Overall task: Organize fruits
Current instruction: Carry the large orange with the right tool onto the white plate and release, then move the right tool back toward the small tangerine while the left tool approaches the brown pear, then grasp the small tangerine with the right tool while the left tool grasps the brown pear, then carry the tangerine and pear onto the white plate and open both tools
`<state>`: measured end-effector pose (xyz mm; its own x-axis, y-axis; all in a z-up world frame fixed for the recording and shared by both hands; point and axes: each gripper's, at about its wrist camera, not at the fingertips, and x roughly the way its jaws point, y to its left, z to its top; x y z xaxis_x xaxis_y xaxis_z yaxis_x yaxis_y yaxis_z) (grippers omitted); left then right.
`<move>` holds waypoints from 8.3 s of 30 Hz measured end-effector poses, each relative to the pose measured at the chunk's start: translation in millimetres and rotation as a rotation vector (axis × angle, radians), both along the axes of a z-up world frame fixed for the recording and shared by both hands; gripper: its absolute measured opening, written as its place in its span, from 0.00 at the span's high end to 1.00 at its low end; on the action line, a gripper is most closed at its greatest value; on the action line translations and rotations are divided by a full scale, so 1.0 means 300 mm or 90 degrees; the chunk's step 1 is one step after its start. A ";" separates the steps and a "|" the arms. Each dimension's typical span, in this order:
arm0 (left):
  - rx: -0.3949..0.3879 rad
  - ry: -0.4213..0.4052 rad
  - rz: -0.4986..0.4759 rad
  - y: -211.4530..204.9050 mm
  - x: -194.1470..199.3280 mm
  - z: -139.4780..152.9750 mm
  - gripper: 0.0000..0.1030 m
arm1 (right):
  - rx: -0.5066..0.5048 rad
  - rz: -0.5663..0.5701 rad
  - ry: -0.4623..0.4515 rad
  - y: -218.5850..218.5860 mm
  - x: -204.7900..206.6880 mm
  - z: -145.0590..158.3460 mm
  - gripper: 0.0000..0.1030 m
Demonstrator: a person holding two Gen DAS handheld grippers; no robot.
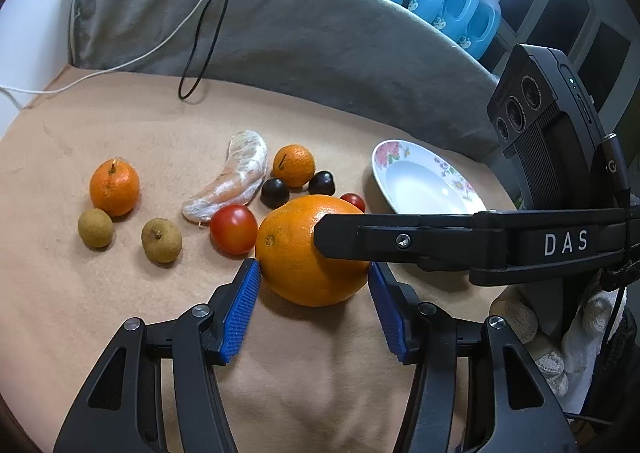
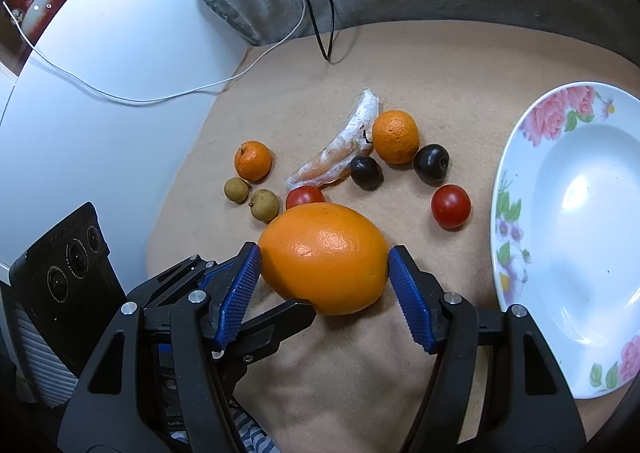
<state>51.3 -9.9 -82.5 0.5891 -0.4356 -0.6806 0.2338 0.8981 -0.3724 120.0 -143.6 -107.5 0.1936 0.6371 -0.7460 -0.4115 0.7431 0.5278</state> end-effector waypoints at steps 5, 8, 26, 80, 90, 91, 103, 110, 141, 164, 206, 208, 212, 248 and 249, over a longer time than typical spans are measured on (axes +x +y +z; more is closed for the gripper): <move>-0.001 -0.012 -0.011 -0.030 0.000 0.028 0.47 | -0.004 -0.003 -0.020 -0.029 -0.014 0.033 0.33; 0.002 -0.020 -0.026 -0.061 0.008 0.041 0.47 | -0.007 -0.012 -0.028 -0.055 -0.018 0.056 0.33; 0.008 -0.038 -0.106 -0.279 0.067 0.083 0.46 | -0.013 -0.097 -0.047 -0.308 -0.025 0.129 0.33; 0.121 -0.097 0.042 0.060 -0.062 0.108 0.45 | -0.122 -0.129 -0.239 -0.297 -0.096 0.202 0.26; 0.128 -0.080 0.075 0.136 -0.056 0.073 0.45 | -0.124 -0.091 -0.236 -0.212 -0.058 0.199 0.26; 0.128 -0.076 0.078 0.143 -0.053 0.067 0.45 | -0.122 -0.087 -0.233 -0.202 -0.050 0.198 0.26; 0.116 -0.042 0.074 0.175 -0.005 0.010 0.54 | -0.152 -0.041 -0.218 -0.082 0.054 0.148 0.26; 0.109 -0.031 0.076 0.191 0.023 -0.008 0.59 | -0.165 -0.006 -0.193 -0.009 0.111 0.095 0.39; 0.107 0.014 0.073 0.188 0.101 -0.089 0.74 | -0.175 0.038 -0.120 0.104 0.242 -0.025 0.56; 0.103 -0.020 0.080 0.177 0.055 -0.028 0.75 | -0.142 0.015 -0.134 0.061 0.186 0.036 0.65; 0.073 -0.079 -0.123 -0.313 0.020 0.108 0.75 | -0.144 -0.177 -0.195 -0.529 -0.053 0.192 0.65; 0.069 -0.077 -0.131 -0.333 0.025 0.105 0.75 | -0.149 -0.183 -0.194 -0.545 -0.048 0.186 0.65; 0.054 -0.062 -0.143 -0.364 0.045 0.090 0.75 | -0.154 -0.192 -0.190 -0.568 -0.034 0.166 0.65; 0.078 -0.064 -0.153 -0.451 0.067 0.097 0.35 | -0.151 -0.226 -0.195 -0.589 -0.014 0.142 0.13; 0.080 -0.065 -0.150 -0.449 0.066 0.098 0.34 | -0.151 -0.227 -0.195 -0.589 -0.015 0.143 0.13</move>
